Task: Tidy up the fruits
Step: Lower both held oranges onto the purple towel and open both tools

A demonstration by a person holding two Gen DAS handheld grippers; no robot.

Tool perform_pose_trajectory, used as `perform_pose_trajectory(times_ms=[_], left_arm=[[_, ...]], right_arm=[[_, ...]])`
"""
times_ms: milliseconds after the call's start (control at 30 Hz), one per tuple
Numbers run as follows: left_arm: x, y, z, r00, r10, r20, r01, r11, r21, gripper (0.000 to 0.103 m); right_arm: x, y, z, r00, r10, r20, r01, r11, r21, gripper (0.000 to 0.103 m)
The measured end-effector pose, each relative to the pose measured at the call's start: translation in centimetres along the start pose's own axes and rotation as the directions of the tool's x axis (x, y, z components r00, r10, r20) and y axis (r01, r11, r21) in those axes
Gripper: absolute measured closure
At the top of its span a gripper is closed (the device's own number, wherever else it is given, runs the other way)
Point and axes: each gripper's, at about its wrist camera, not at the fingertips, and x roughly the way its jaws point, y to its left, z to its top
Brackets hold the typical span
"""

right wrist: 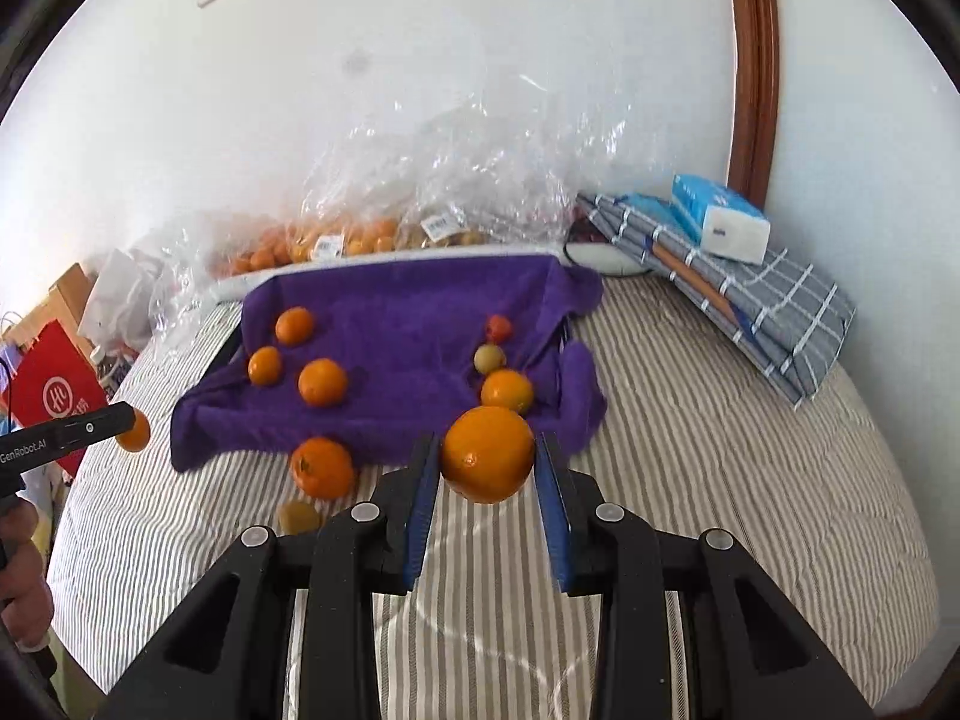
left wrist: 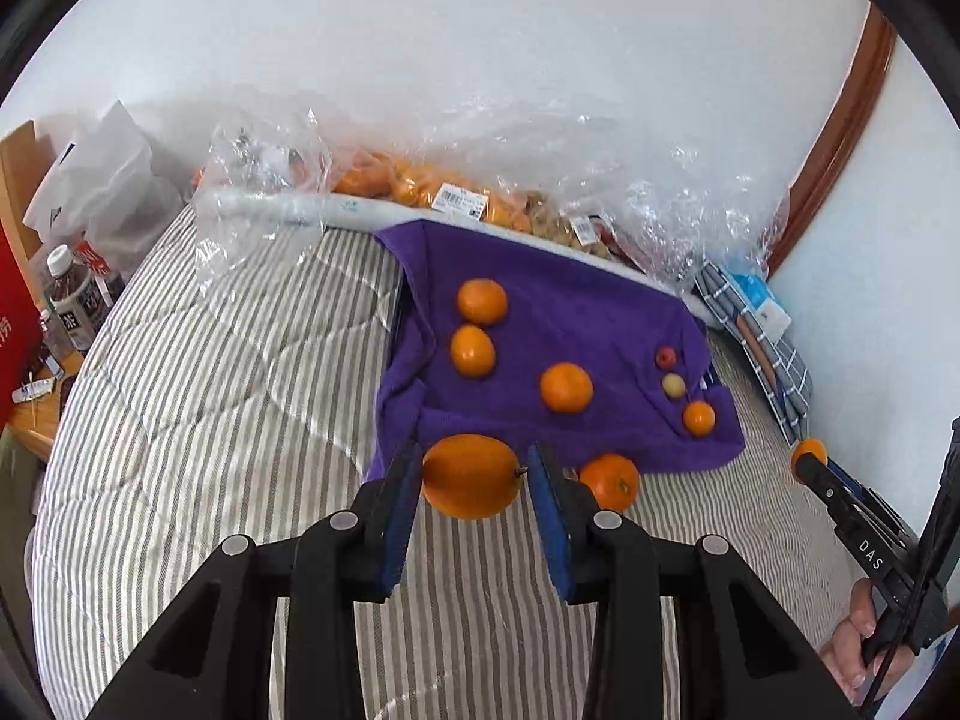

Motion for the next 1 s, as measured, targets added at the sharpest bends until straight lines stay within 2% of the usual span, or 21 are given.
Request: perform_pose_trajectory(times_ms=[267, 467, 867, 1000], left_arm=[[2.4, -0.2, 2.2, 1.000, -0.014, -0.002, 0.014, 1.000, 0.004, 0.068], [5.4, -0.4, 3.3, 0.999, -0.026, -0.029, 0.026, 1.000, -0.001, 0.068], [11.1, -0.8, 4.1, 0.994, -0.029, -0.102, 0.028, 1.000, -0.013, 0.068], [11.6, -1.1, 4.1, 0.996, 0.002, -0.088, 0.000, 1.000, 0.025, 0.068]], right_arm=[[2.0, -1.0, 2.9, 0.999, -0.023, 0.024, 0.023, 1.000, -0.003, 0.071], [5.5, -1.8, 4.1, 1.000, -0.026, -0.005, 0.026, 1.000, 0.000, 0.071], [12.3, -2.8, 4.8, 0.997, -0.027, -0.070, 0.027, 1.000, 0.008, 0.071], [13.6, -2.9, 4.9, 0.997, -0.031, -0.076, 0.031, 0.999, 0.007, 0.071]])
